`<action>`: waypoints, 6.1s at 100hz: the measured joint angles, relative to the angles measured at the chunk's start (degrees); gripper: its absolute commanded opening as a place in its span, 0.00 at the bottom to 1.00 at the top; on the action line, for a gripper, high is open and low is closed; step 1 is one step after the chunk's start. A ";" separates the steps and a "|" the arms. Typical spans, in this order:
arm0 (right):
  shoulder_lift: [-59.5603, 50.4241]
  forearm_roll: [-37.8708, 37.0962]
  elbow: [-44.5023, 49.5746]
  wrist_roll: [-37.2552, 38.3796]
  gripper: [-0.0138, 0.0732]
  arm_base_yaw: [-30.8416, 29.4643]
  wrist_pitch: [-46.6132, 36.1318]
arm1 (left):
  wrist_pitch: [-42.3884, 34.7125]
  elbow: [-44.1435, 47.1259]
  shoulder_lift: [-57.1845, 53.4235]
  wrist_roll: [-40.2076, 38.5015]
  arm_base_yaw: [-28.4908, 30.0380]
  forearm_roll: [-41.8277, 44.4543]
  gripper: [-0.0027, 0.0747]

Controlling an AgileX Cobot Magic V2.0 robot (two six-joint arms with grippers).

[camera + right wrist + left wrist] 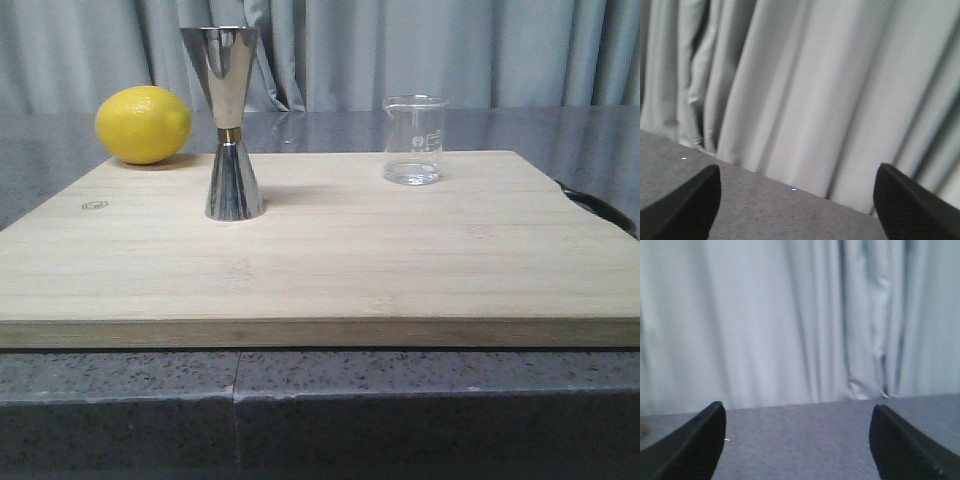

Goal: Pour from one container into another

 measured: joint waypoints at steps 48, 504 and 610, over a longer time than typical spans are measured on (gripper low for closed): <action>-22.11 0.73 0.13 0.04 0.81 -7.96 4.18 | -4.88 -5.23 -11.77 -1.33 -12.32 -1.16 0.74; -61.35 2.83 36.19 2.55 0.07 -6.65 6.84 | -32.51 50.68 -58.56 -100.60 -27.05 102.61 0.01; -64.27 48.03 40.07 -35.15 0.07 1.89 26.00 | -32.51 50.68 -58.56 -100.90 -27.05 102.61 0.01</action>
